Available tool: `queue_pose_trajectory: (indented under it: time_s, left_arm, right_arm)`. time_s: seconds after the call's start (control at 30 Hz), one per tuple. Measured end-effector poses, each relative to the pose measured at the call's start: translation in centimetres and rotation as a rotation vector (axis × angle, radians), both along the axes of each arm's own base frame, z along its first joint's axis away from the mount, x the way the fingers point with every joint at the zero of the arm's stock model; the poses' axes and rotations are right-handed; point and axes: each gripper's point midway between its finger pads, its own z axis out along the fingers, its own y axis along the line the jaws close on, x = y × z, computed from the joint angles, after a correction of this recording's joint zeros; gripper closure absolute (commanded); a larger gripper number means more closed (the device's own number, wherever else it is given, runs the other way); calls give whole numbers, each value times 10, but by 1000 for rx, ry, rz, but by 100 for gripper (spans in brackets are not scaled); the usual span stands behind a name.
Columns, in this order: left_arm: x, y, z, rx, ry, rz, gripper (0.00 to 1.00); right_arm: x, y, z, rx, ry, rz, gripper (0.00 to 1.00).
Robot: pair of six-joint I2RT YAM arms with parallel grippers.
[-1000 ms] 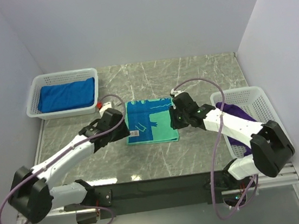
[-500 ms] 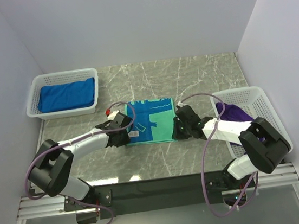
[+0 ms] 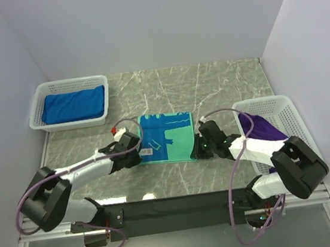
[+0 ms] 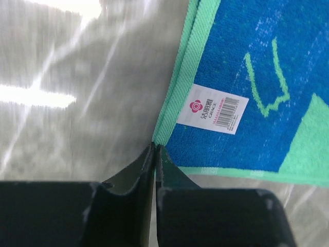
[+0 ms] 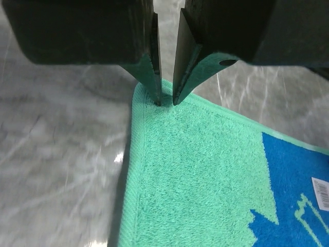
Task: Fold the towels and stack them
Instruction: Fold the towel
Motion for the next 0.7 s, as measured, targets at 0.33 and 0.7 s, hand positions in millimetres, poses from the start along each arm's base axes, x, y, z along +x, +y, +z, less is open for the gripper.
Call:
queue_pose_trajectory:
  time_s: [0.33, 0.7]
  left_arm:
    - [-62, 6, 5, -102, 83, -35, 61]
    - [24, -15, 114, -216, -190, 39, 58]
  right_arm:
    - [-28, -6, 13, 38, 17, 62, 72]
    - [71, 18, 129, 223, -353, -21, 53]
